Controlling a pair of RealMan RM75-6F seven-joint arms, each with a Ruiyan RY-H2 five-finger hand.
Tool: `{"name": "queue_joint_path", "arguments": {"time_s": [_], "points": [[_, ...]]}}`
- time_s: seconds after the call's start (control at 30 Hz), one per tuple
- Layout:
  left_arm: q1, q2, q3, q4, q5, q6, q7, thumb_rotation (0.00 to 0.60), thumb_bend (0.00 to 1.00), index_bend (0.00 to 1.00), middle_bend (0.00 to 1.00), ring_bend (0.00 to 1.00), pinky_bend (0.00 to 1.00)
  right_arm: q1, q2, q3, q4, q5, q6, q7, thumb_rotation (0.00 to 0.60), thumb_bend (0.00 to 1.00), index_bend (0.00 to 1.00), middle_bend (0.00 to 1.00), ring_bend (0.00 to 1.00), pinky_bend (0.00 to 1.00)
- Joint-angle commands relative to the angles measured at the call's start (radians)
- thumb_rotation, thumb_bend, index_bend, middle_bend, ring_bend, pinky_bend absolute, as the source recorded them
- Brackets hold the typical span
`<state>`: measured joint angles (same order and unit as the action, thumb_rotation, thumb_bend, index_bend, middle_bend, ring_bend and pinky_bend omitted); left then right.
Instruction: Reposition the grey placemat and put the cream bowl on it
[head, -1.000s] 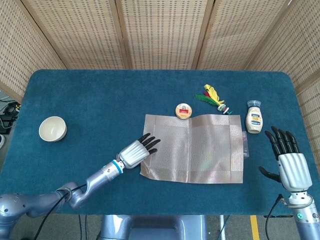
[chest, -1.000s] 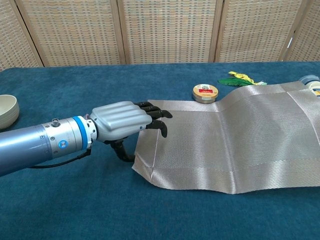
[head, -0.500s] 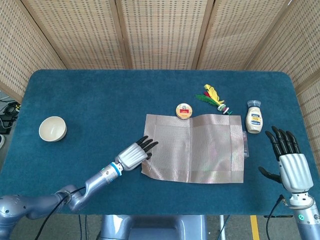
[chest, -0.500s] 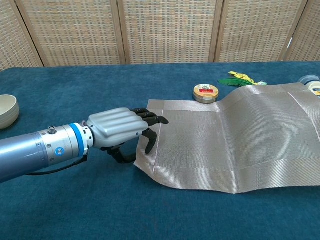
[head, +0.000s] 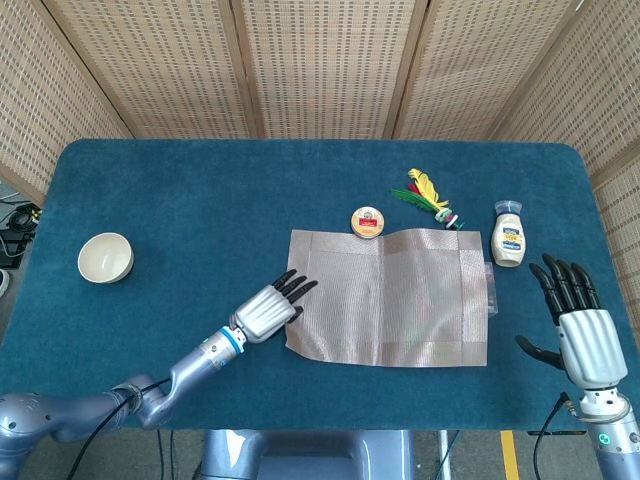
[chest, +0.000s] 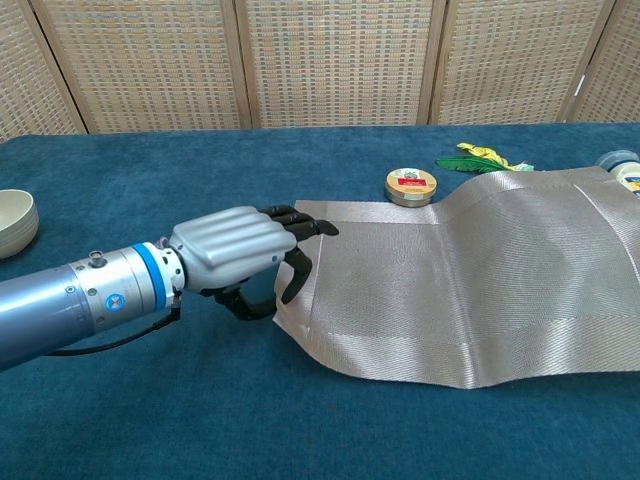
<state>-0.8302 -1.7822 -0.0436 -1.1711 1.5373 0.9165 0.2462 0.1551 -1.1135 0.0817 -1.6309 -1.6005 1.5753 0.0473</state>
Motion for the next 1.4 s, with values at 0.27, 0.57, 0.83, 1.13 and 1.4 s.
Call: {"name": "queue_joint_path", "arguments": {"time_s": [0.27, 0.57, 0.83, 1.13, 1.4], "points": [[0.097, 0.197, 0.026, -0.302, -0.090, 0.057, 0.188, 0.600, 0.48, 0.77, 0.00, 0.00, 0.00, -0.010, 0.008, -0.004, -0.014, -0.024, 0.016, 0.001, 0.600, 0.00, 0.00, 0.00, 0.00, 0.00], [0.198, 0.341, 0.119, -0.469, -0.105, 0.123, 0.227, 0.600, 0.47, 0.77, 0.00, 0.00, 0.00, -0.015, 0.008, -0.013, -0.018, -0.046, 0.020, -0.013, 0.600, 0.00, 0.00, 0.00, 0.00, 0.00], [0.237, 0.388, 0.167, -0.471, -0.057, 0.141, 0.157, 0.600, 0.47, 0.77, 0.00, 0.00, 0.00, -0.013, 0.001, -0.018, -0.020, -0.058, 0.010, -0.031, 0.600, 0.00, 0.00, 0.00, 0.00, 0.00], [0.272, 0.412, 0.212, -0.453, 0.002, 0.147, 0.084, 0.600, 0.47, 0.77, 0.00, 0.00, 0.00, -0.016, -0.002, -0.021, -0.023, -0.069, 0.012, -0.042, 0.600, 0.00, 0.00, 0.00, 0.00, 0.00], [0.292, 0.419, 0.223, -0.426, 0.025, 0.145, 0.045, 0.600, 0.46, 0.74, 0.00, 0.00, 0.00, -0.019, -0.004, -0.019, -0.023, -0.074, 0.017, -0.047, 0.600, 0.00, 0.00, 0.00, 0.00, 0.00]]}}
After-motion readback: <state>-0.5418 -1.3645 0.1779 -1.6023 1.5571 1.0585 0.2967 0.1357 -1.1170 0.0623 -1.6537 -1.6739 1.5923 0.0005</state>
